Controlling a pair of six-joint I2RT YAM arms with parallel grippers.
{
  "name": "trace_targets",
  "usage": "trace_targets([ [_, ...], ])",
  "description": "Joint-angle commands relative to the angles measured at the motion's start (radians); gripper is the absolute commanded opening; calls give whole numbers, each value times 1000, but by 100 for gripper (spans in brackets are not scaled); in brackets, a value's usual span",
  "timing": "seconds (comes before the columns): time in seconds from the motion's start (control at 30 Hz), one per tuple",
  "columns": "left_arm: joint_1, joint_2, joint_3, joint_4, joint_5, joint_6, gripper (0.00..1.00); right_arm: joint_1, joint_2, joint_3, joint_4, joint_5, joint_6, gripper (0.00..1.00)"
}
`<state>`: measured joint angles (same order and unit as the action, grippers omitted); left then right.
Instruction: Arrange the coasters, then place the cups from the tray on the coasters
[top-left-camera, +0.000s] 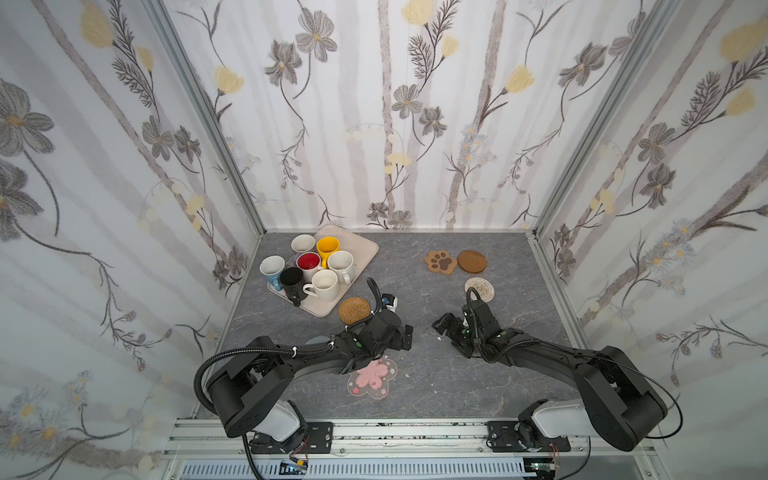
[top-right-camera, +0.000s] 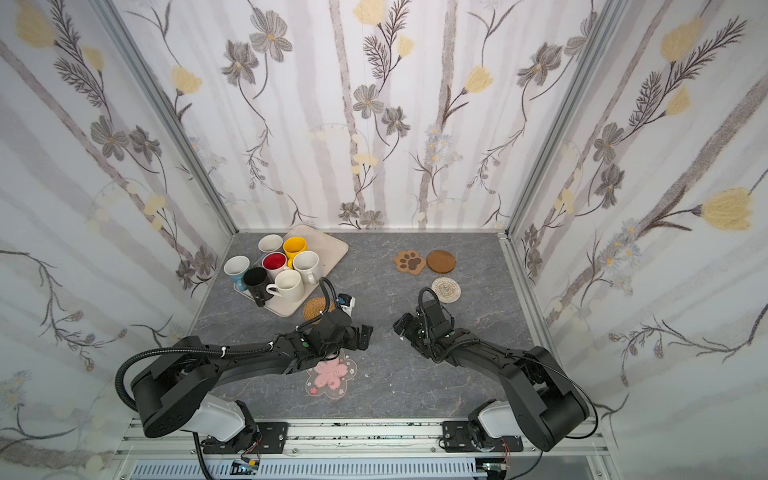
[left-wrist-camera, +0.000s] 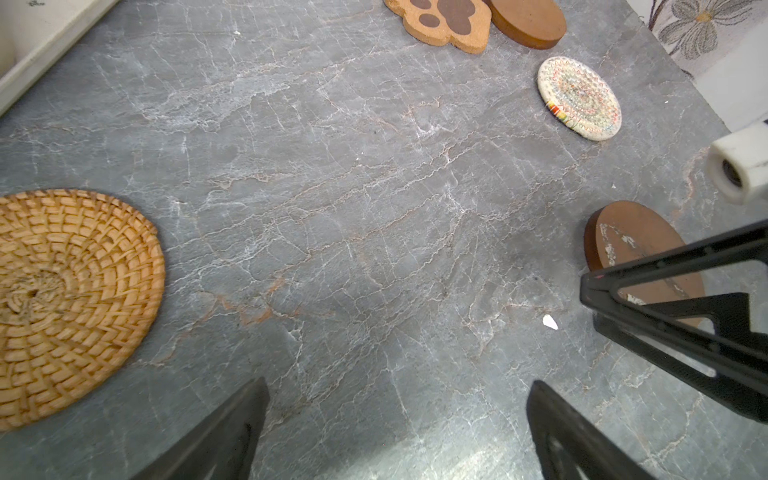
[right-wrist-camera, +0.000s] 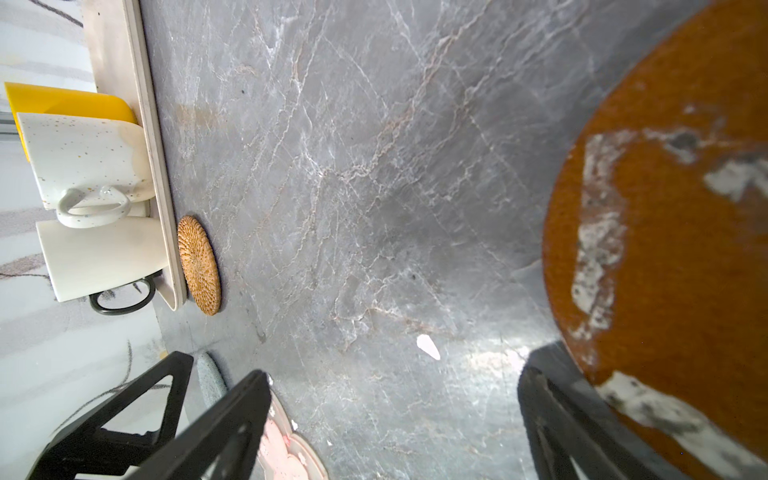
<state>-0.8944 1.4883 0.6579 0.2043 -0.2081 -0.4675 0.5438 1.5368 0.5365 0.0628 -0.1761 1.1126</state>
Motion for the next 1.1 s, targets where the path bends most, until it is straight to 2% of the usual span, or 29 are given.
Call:
trace_targets([
  [0.0, 8, -7, -6, -3, -11, -3, 100, -16, 1, 6, -46, 38, -38, 95],
  [0.37, 15, 24, 18, -3, -5, -1, 100, -161, -24, 14, -83, 23, -156, 95],
  [0.5, 20, 10, 17, -16, 2, 4, 100, -206, 6, 30, -60, -24, -203, 95],
  [0.77, 21, -105, -7, -166, 19, 4, 98, -204, -6, 106, -22, -136, -322, 97],
  [0.93, 21, -205, -46, -249, 79, -37, 91, -195, -32, 129, 41, -212, -367, 97],
  [1.07, 20, -278, -73, -317, 129, -77, 77, -172, -23, 166, 46, -241, -393, 95],
])
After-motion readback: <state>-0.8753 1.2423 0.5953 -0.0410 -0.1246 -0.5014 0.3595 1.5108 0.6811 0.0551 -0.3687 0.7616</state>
